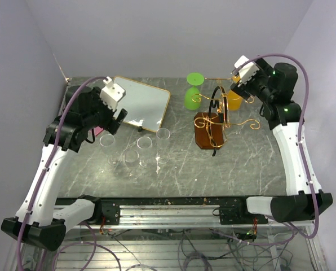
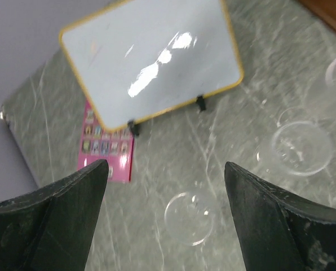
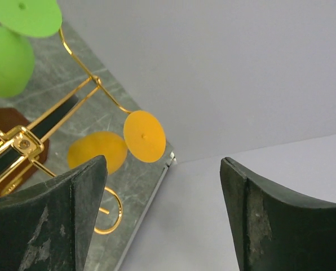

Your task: Place the wine glass upside down on the wine glass rack

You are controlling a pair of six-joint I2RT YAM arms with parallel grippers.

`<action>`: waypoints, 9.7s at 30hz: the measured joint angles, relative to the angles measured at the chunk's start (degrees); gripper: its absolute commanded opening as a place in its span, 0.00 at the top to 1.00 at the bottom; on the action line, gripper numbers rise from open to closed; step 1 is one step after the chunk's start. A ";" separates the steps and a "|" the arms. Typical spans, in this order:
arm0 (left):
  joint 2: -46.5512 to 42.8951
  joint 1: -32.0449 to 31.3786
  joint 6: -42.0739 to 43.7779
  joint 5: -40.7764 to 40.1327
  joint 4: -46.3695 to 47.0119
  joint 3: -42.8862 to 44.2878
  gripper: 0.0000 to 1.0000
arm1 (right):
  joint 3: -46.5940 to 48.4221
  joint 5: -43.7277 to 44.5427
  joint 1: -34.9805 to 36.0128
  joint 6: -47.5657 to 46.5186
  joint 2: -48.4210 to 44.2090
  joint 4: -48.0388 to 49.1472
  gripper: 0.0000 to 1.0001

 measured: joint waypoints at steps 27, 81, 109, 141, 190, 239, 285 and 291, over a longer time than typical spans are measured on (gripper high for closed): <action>10.56 10.21 3.39 -5.46 -12.44 -7.04 0.49 | -1.55 -0.15 0.00 11.39 -7.69 -5.46 0.23; 5.22 10.21 -20.70 15.98 11.21 22.43 0.93 | 8.33 -14.29 0.02 29.03 -4.52 -5.44 0.27; 9.70 8.74 -50.49 25.38 32.68 14.21 0.93 | 14.75 -23.89 21.42 61.35 12.98 10.60 0.50; 8.22 6.97 -49.00 26.77 34.49 10.10 0.40 | 18.64 -8.02 24.17 60.28 15.56 7.34 1.00; 0.24 6.97 -12.90 14.75 14.32 3.50 0.10 | 9.03 22.62 32.06 9.92 8.15 -7.58 1.00; 0.13 6.97 -10.14 15.26 13.44 2.64 0.11 | -0.76 45.64 35.52 -9.53 11.72 -4.85 1.00; -1.11 6.97 -9.25 16.00 13.18 2.10 0.10 | 0.72 43.06 38.01 -10.25 13.88 -3.72 0.99; -1.16 6.97 -8.83 15.89 13.14 1.46 0.10 | -0.35 42.23 38.56 -10.10 13.88 -4.46 0.98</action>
